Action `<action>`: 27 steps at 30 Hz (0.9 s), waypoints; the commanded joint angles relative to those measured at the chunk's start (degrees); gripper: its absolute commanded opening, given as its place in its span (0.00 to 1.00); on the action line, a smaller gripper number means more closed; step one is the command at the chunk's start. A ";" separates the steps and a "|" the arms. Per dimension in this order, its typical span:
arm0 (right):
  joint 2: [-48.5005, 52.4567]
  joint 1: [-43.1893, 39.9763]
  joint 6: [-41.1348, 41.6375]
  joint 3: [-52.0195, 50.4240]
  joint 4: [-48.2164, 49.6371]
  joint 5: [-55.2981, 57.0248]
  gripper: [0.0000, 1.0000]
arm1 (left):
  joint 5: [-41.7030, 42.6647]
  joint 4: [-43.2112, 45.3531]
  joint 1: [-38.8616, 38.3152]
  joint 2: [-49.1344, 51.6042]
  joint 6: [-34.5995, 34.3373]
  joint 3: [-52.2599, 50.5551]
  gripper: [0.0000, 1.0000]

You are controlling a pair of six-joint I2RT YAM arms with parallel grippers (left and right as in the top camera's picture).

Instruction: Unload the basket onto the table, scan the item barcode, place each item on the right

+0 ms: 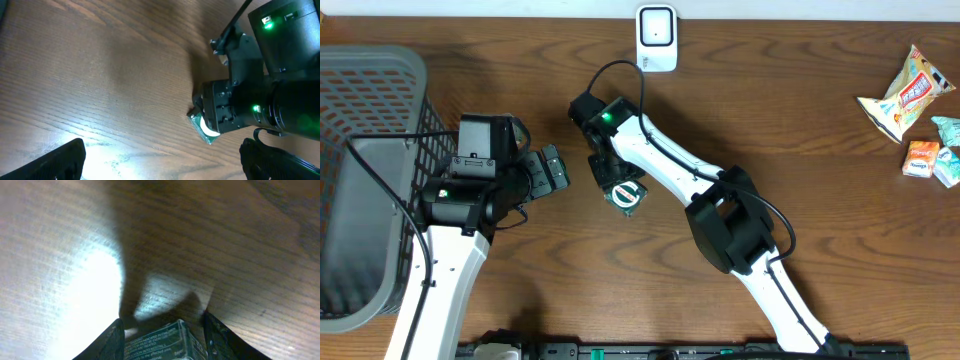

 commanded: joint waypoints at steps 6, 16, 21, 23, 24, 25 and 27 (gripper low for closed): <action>-1.01 0.44 -16.00 0.00 -1.07 -4.46 0.44 | -0.76 -0.13 0.35 0.11 0.15 0.50 0.98; -5.70 0.50 -25.35 0.00 -0.22 -4.20 0.49 | -0.74 -0.13 0.35 0.11 0.15 0.50 0.97; -5.68 0.55 -22.53 -0.02 -0.13 -4.28 0.63 | -0.74 -0.13 0.35 0.11 0.15 0.50 0.98; -5.68 0.76 -22.43 -0.02 0.04 -4.28 0.73 | -0.74 -0.13 0.35 0.11 0.15 0.50 0.98; -5.68 0.85 -21.70 -0.02 0.11 -4.26 0.73 | -0.74 -0.13 0.35 0.11 0.15 0.50 0.98; -5.68 0.87 -20.22 -0.02 0.26 -4.24 0.74 | -0.74 -0.15 0.35 0.11 0.15 0.50 0.98; -5.68 0.87 -16.65 -0.02 0.42 -4.22 0.75 | -0.76 -0.13 0.35 0.11 0.15 0.50 0.98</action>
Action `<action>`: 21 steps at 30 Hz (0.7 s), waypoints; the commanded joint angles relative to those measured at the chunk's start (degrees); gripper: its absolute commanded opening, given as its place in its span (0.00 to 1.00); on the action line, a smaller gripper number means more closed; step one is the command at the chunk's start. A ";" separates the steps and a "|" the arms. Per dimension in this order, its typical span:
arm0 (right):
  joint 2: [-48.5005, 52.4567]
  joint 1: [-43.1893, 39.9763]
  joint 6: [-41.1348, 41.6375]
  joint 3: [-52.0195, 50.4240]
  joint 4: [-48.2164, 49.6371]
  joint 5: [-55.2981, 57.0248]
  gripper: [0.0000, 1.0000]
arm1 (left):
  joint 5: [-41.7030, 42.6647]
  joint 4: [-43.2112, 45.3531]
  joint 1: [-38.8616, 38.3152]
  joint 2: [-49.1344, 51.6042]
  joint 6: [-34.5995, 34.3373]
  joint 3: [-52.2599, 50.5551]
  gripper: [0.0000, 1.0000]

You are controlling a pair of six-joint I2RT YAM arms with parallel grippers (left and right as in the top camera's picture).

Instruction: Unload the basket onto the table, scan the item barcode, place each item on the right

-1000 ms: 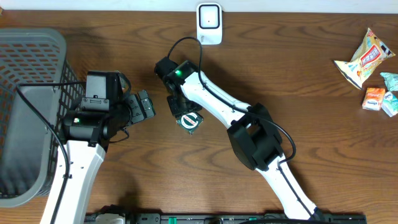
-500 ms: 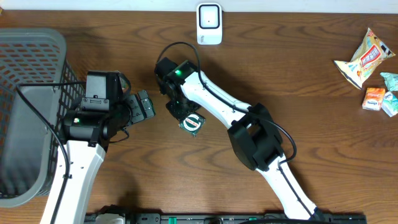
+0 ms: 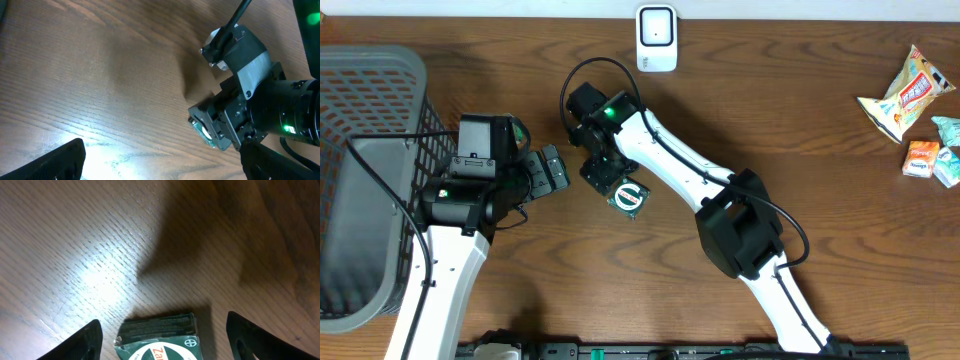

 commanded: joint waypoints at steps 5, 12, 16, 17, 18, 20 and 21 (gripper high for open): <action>-1.75 0.24 19.69 -0.02 0.59 -0.22 0.72 | -0.74 -0.15 0.35 0.11 0.15 0.50 0.98; -1.73 0.57 39.36 -0.13 1.70 0.52 0.73 | -0.74 -0.17 0.35 0.11 0.15 0.50 0.98; -1.73 1.38 44.04 -0.26 1.29 6.75 0.73 | -0.76 -0.15 0.35 0.11 0.15 0.50 0.98; -1.73 1.57 44.96 -0.26 1.09 8.13 0.73 | -0.74 -0.15 0.35 0.11 0.15 0.50 0.98; -1.73 1.81 45.97 -0.31 0.92 9.60 0.73 | -0.74 -0.17 0.35 0.11 0.15 0.50 0.98; -1.73 2.01 47.39 -0.31 0.63 11.34 0.73 | -0.74 -0.17 0.35 0.11 0.15 0.50 0.98; -1.73 2.03 47.93 -0.31 0.50 12.00 0.73 | -0.74 -0.17 0.35 0.11 0.15 0.50 0.98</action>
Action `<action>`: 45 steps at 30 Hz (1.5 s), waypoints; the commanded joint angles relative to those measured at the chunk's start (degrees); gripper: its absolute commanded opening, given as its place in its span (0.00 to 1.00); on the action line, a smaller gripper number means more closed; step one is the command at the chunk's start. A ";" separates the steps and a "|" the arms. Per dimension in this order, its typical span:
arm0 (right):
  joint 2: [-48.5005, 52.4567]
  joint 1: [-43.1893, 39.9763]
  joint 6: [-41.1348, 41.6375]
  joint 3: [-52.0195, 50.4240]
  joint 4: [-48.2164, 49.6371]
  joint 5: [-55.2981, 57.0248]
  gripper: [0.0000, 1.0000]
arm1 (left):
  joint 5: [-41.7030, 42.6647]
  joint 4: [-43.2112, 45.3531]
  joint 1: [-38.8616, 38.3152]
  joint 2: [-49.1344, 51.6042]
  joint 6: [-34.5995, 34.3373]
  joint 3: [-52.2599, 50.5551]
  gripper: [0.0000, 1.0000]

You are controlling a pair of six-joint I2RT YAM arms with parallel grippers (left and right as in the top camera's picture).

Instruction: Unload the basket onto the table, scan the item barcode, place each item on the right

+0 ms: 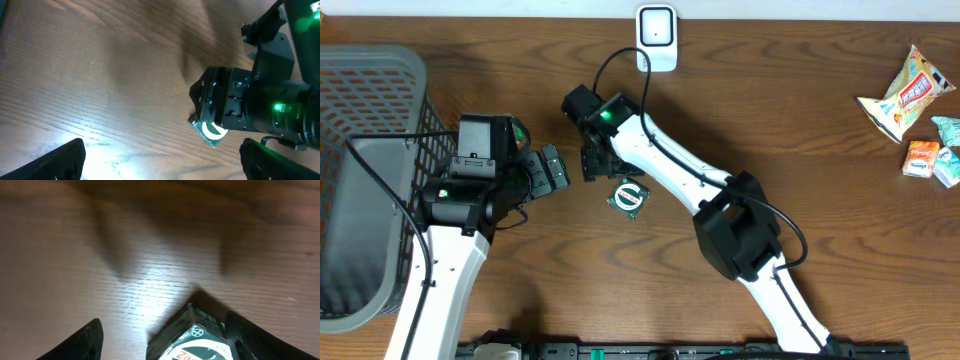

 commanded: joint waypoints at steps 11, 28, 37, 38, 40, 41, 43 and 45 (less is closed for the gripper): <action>-1.70 0.11 5.51 -0.31 -0.46 7.96 0.81 | -0.74 -0.13 0.35 0.11 0.17 0.50 0.98; 4.28 -0.22 5.31 -0.37 -1.66 7.85 0.85 | -0.76 -0.13 0.35 0.11 0.17 0.50 0.98; 4.28 -2.82 3.17 -0.37 -3.08 6.21 0.87 | -0.76 -0.15 0.35 0.11 0.17 0.50 0.98; 4.28 -3.56 1.51 -0.37 -3.06 4.83 0.87 | -0.74 -0.13 0.35 0.11 0.17 0.50 0.98; 4.28 -4.87 -0.37 -0.37 -3.04 2.51 0.87 | -0.74 -0.13 0.35 0.11 0.17 0.50 0.98; 4.28 -5.66 -1.46 -0.37 -2.95 1.03 0.88 | -0.74 -0.13 0.35 0.11 0.17 0.50 0.98; 4.28 -6.99 -3.50 -0.37 -2.84 -1.95 0.88 | -0.76 -0.13 0.35 0.11 0.17 0.50 0.98; 4.28 -8.24 -4.48 -0.37 -2.89 -5.51 0.89 | -0.74 -0.13 0.35 0.11 0.17 0.50 0.98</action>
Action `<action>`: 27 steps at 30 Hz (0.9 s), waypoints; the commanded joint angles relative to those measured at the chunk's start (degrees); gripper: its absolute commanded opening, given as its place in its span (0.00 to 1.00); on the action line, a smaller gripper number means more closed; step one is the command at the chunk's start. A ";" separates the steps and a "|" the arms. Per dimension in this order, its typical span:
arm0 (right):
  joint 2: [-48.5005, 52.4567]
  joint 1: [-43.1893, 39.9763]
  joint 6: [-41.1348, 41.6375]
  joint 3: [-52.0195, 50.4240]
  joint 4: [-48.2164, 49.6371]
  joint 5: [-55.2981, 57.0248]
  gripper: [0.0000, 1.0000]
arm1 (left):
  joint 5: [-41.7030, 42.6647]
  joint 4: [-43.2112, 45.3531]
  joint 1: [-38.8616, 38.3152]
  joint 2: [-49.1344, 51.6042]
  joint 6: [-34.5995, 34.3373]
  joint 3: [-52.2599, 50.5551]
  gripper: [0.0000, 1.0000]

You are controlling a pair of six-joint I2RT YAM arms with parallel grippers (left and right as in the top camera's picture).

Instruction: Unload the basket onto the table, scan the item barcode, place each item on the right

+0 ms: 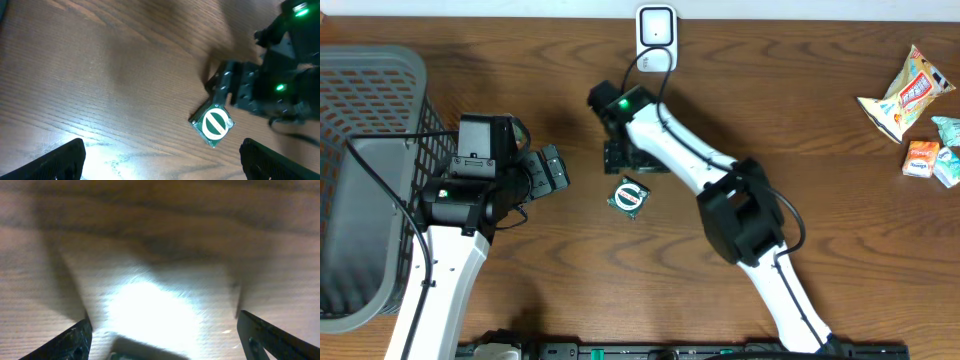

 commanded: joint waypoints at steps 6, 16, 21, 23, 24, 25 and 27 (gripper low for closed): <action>0.79 -3.48 -4.63 -0.26 -0.33 -15.30 0.89 | -0.72 -0.15 0.35 0.11 0.15 0.50 0.97; 0.79 -1.25 -4.59 -0.26 -3.63 -19.71 0.77 | -0.72 -0.17 0.35 0.11 0.15 0.50 0.98; 0.79 -1.09 -4.59 -0.26 -5.05 -19.69 0.77 | -0.72 -0.15 0.35 0.11 0.15 0.50 0.98; 0.79 -1.25 -4.59 -0.26 -5.68 -19.69 0.77 | -0.72 -0.15 0.35 0.11 0.15 0.50 0.98; 0.79 -1.25 -4.59 -0.26 -6.03 -19.69 0.77 | -0.72 -0.17 0.35 0.11 0.15 0.50 0.98; 0.79 -1.25 -4.61 -0.26 -6.51 -19.69 0.77 | -0.72 -0.15 0.35 0.11 0.15 0.50 0.97; 0.79 -1.22 -4.61 -0.26 -7.67 -19.69 0.77 | -0.74 -0.15 0.35 0.11 0.15 0.50 0.98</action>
